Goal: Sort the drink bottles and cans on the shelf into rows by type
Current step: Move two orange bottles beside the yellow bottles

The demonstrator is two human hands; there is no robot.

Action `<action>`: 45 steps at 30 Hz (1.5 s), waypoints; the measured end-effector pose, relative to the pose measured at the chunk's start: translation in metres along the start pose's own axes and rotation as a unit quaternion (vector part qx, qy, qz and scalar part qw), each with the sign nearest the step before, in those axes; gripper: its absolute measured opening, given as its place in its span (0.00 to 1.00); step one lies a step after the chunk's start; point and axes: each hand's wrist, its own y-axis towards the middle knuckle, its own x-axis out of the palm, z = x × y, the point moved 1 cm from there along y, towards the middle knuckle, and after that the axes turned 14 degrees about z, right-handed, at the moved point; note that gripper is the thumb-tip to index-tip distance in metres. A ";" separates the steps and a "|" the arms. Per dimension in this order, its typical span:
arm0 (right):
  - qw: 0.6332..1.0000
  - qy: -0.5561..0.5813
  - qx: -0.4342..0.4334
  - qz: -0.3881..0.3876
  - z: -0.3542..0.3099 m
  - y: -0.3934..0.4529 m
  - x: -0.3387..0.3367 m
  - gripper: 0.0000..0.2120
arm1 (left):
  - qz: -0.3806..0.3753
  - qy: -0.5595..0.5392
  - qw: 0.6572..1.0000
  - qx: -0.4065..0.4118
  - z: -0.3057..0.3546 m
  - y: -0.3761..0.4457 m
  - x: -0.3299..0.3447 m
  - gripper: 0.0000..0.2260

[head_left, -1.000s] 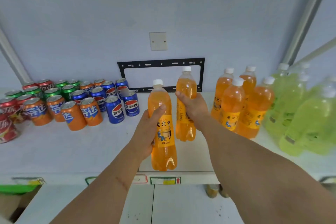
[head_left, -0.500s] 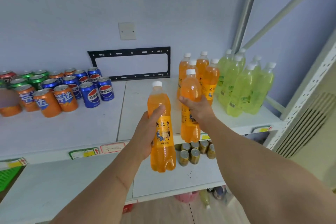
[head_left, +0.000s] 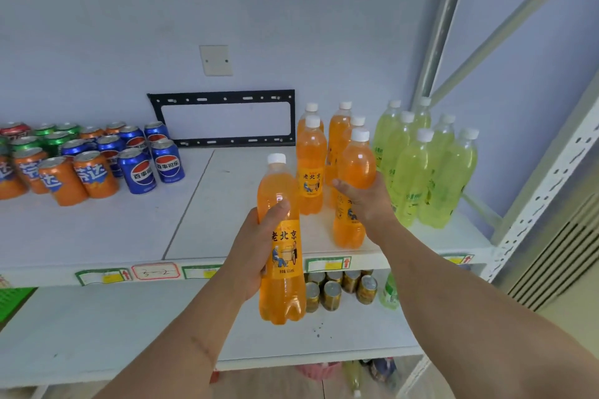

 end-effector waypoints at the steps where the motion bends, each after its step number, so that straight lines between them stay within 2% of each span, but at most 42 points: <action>1: 1.000 0.006 -0.001 -0.003 0.003 0.005 -0.001 0.37 | 0.004 0.000 1.000 0.001 -0.001 0.000 0.001 0.32; 10: 1.000 0.023 -0.014 -0.008 0.016 0.026 -0.004 0.36 | 0.031 0.005 0.999 -0.008 -0.010 0.011 0.011 0.32; 15: 0.998 -0.047 -0.034 -0.032 0.024 0.019 -0.006 0.38 | 0.009 0.016 1.000 0.008 -0.008 0.019 0.023 0.21; 20: 0.990 -0.129 -0.026 -0.059 0.038 0.008 -0.020 0.36 | 0.017 0.041 0.997 0.057 -0.003 0.033 0.037 0.31; 23: 0.970 -0.233 0.013 -0.070 0.045 0.004 -0.033 0.43 | 0.030 0.071 0.993 0.084 0.004 0.037 0.046 0.36; 25: 0.945 -0.316 0.018 -0.079 0.049 -0.001 -0.040 0.41 | 0.040 0.080 0.991 0.097 0.007 0.042 0.052 0.36; 27: 0.907 -0.409 -0.022 -0.094 0.054 -0.008 -0.046 0.32 | 0.043 0.089 0.990 0.105 0.009 0.050 0.058 0.33; 30: 0.839 -0.517 -0.132 -0.104 0.063 -0.025 -0.052 0.21 | 0.042 0.093 0.988 0.117 0.006 0.062 0.064 0.25; 33: 0.794 -0.549 -0.229 -0.128 0.075 -0.040 -0.052 0.16 | 0.037 0.079 0.987 0.132 0.002 0.070 0.070 0.24; 35: 0.787 -0.544 -0.256 -0.141 0.080 -0.046 -0.053 0.17 | 0.035 0.080 0.987 0.136 0.000 0.073 0.074 0.28; 41: 0.792 -0.513 -0.290 -0.160 0.081 -0.052 -0.053 0.17 | 0.018 0.133 0.979 0.153 0.003 0.080 0.075 0.30; 45: 0.798 -0.496 -0.292 -0.175 0.079 -0.056 -0.046 0.16 | -0.009 0.167 0.974 0.150 0.010 0.086 0.071 0.28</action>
